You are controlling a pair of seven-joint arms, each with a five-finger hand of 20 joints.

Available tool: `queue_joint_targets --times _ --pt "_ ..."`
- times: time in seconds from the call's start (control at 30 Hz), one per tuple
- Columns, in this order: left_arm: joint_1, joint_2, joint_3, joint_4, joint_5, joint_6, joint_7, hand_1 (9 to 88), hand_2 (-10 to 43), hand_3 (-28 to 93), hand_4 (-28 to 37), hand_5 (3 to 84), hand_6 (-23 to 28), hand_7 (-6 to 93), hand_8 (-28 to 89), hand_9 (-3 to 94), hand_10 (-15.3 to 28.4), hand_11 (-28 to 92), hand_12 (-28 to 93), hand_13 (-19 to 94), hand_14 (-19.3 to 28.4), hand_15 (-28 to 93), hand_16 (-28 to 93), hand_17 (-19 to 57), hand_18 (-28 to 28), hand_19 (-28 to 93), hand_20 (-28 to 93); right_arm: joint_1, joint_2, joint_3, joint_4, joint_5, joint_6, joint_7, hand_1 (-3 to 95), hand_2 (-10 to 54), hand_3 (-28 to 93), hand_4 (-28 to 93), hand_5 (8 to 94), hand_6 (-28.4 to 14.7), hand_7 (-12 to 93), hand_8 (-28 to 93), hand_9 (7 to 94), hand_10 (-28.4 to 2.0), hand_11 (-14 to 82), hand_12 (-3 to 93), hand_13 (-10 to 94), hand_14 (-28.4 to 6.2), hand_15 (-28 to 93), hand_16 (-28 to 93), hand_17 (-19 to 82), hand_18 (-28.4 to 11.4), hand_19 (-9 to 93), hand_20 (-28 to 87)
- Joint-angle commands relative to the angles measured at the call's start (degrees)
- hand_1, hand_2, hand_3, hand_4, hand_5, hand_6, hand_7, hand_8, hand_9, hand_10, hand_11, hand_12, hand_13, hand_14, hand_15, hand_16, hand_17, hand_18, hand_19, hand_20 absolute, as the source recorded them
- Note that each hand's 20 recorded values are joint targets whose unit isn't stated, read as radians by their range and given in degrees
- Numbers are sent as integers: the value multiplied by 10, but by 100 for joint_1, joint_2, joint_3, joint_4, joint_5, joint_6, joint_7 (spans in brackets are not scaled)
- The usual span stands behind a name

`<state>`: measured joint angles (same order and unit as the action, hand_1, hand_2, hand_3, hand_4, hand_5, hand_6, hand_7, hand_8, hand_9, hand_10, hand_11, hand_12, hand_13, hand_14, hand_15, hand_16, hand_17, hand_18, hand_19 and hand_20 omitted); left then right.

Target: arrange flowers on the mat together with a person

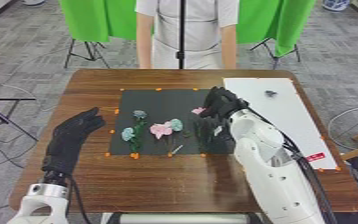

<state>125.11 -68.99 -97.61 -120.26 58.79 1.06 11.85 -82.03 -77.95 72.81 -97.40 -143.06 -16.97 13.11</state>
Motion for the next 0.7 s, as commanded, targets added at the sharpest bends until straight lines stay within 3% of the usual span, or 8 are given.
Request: queue_joint_targets --times 0.03,0.43,0.47,0.5,0.57,0.7 --pt "31 -35 -37 41 25 -103 -55 300 -10 641 -152 496 21 143 -64 457 128 181 146 352 174 181 50 44 139 108 217 -54 -8 17 98 -235 -97 -95 807 -95 -283 375 774 36 153 16 937 -88 354 178 937 1 600 155 729 -84 932 273" --pt "42 -59 -70 48 50 -189 -36 308 -21 642 -148 494 15 147 -65 457 128 181 147 351 172 177 51 41 140 105 215 -95 121 85 -45 -313 -226 -255 744 -95 -274 495 735 45 156 -58 937 -88 346 184 937 0 595 158 724 -83 932 273" --pt "40 -64 -71 46 52 -184 -43 309 -22 641 -148 494 14 146 -66 457 128 181 147 351 172 177 52 41 140 105 214 -102 157 91 -110 -331 -209 -298 589 -95 208 105 732 46 156 -59 937 -87 344 183 937 0 592 159 726 -83 932 272" --pt "38 -65 -72 47 56 -188 -42 308 -22 642 -148 495 14 146 -66 456 128 180 146 351 172 177 52 41 140 105 214 -102 192 92 -178 -321 -225 -289 472 -95 564 -173 731 46 153 -88 937 -88 345 185 937 0 594 158 723 -83 932 273" --pt "27 -61 -76 50 52 -197 -62 309 -22 641 -148 495 14 146 -66 456 127 180 147 350 173 177 52 41 140 105 214 -113 277 112 -337 -313 -241 -325 435 -95 673 -262 726 47 156 -115 937 -90 344 184 937 0 594 158 723 -83 932 273" --pt "75 -62 -95 22 54 -193 -49 309 -23 641 -147 494 14 147 -65 456 127 180 147 350 173 177 52 41 140 104 214 -190 508 176 -777 -191 -256 -356 433 -95 677 -266 720 45 157 -121 937 -89 343 185 937 0 593 159 722 -83 932 274"
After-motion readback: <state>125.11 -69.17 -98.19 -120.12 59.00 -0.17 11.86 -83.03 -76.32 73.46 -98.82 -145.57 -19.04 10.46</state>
